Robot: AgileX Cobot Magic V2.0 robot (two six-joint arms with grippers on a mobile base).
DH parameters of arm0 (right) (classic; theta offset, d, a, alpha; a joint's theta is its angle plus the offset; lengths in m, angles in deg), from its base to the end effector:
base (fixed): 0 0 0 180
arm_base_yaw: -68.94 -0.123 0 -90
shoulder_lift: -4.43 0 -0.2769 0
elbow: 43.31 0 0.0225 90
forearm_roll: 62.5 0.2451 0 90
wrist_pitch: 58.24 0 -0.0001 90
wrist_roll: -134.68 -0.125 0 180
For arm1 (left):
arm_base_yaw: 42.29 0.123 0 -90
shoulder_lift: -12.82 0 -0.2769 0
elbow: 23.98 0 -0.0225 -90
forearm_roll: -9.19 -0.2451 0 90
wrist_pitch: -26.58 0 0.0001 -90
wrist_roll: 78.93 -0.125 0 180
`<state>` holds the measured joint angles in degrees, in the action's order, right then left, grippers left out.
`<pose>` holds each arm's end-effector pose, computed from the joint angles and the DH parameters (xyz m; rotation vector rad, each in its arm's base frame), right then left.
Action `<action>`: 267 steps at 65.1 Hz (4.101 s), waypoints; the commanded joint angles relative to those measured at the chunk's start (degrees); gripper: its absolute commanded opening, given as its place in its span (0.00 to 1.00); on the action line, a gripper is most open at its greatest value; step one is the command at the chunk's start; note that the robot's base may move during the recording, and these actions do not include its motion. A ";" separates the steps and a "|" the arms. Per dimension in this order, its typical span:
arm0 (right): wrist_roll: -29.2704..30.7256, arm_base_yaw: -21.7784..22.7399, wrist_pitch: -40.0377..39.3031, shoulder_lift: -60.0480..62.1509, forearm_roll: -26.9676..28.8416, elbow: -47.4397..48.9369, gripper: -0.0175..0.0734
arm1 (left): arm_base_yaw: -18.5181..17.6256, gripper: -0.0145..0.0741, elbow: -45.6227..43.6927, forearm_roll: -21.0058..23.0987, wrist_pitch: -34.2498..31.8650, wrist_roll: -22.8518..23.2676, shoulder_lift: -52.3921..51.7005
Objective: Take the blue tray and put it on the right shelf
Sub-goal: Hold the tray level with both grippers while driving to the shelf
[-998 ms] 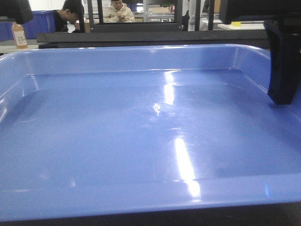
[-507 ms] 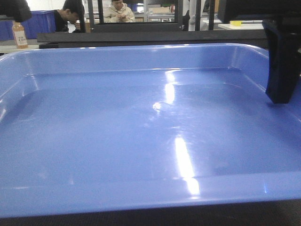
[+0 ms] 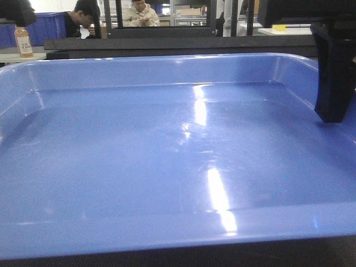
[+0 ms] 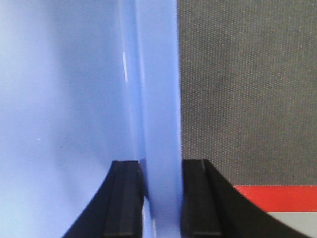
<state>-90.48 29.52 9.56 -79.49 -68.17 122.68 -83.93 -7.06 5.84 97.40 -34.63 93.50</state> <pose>0.1983 0.1482 0.2662 0.1072 2.8877 0.1404 0.1736 -0.1451 0.2639 -0.0484 2.9512 -0.1422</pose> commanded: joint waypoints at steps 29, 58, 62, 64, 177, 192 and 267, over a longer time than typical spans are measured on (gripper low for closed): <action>-0.88 -0.51 -3.22 1.90 1.83 1.73 0.47 | -0.13 0.14 -1.82 2.49 -1.51 1.04 -1.29; -0.88 -0.51 -3.22 1.90 1.83 1.73 0.47 | -0.13 0.14 -1.82 2.49 -1.51 1.04 -1.20; -0.88 -0.51 -3.22 1.90 1.83 1.73 0.47 | -0.13 0.14 -1.82 2.49 -1.51 1.04 -1.20; -0.88 -0.51 -3.22 1.90 1.83 1.73 0.47 | -0.13 0.14 -1.82 2.49 -1.51 1.04 -1.20; -0.88 -0.51 -2.16 1.90 1.83 1.73 0.47 | -0.13 0.14 -1.82 11.55 -0.60 1.04 -1.20; -0.88 -0.51 -2.16 1.90 1.83 1.73 0.47 | -0.13 0.14 -1.82 11.55 -0.52 1.04 -1.20; -0.88 -0.51 -2.09 1.90 1.83 1.73 0.47 | -0.13 0.14 -1.82 2.31 4.22 1.04 -1.20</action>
<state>-90.59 29.40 10.54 -79.49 -68.21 122.68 -83.69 -7.06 7.60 98.71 -34.64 93.50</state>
